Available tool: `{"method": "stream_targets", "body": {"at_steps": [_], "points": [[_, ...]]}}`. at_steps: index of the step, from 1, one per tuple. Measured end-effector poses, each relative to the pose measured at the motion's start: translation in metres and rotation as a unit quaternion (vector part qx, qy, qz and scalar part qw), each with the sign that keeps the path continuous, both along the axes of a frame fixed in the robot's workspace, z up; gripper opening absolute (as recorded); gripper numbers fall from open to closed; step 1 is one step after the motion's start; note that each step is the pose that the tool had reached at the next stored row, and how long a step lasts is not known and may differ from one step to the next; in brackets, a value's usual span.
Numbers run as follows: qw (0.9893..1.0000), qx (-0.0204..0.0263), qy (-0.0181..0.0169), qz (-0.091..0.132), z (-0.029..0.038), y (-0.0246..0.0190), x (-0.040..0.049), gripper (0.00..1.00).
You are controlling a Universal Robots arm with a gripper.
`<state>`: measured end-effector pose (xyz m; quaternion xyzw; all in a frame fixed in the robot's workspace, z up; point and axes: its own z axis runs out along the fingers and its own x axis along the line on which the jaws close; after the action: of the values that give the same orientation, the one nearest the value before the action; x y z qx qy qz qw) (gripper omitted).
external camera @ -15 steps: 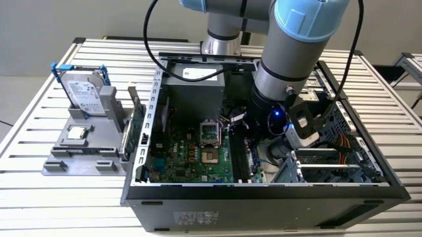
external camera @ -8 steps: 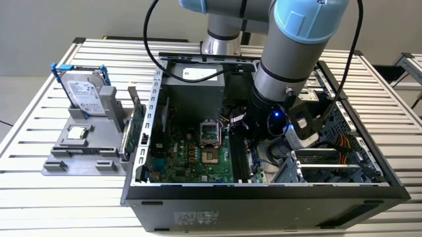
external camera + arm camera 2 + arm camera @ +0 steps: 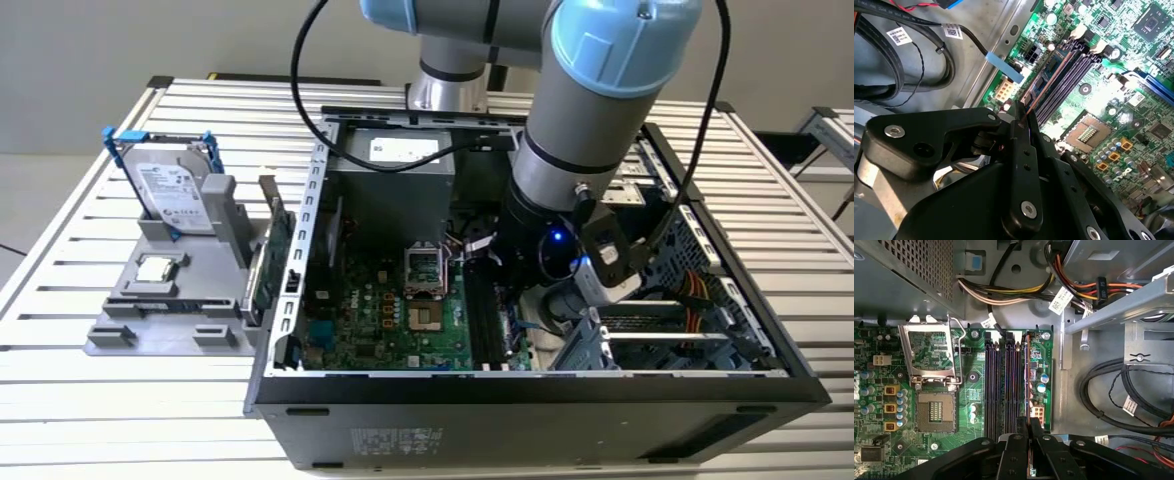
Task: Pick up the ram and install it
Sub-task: 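Insert the ram into the slot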
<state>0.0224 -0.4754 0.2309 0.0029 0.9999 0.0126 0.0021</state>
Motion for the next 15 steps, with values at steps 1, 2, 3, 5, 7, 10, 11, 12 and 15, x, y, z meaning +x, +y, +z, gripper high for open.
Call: {"method": "stream_targets", "body": {"at_steps": [1,2,3,5,7,10,11,12,15], "points": [[1.0000,0.0000,0.0003,0.000,-0.0003,0.0000,-0.0001,0.00],[1.0000,-0.0001,0.0008,0.000,-0.0006,0.0000,-0.0001,0.00],[1.0000,0.0000,0.0012,0.000,-0.0008,0.0000,-0.0002,0.00],[1.0000,0.0000,0.0015,0.000,-0.0013,-0.0001,-0.0005,0.00],[1.0000,0.0001,0.0018,0.000,-0.0021,-0.0001,-0.0008,0.00],[1.0000,0.0000,0.0020,0.000,-0.0032,-0.0007,-0.0011,0.00],[1.0000,0.0000,0.0020,0.000,-0.0034,-0.0014,-0.0013,0.00],[1.0000,0.0000,0.0020,0.000,-0.0036,-0.0020,-0.0014,0.00],[1.0000,0.0000,0.0020,0.000,-0.0038,-0.0045,-0.0019,0.00]]}}
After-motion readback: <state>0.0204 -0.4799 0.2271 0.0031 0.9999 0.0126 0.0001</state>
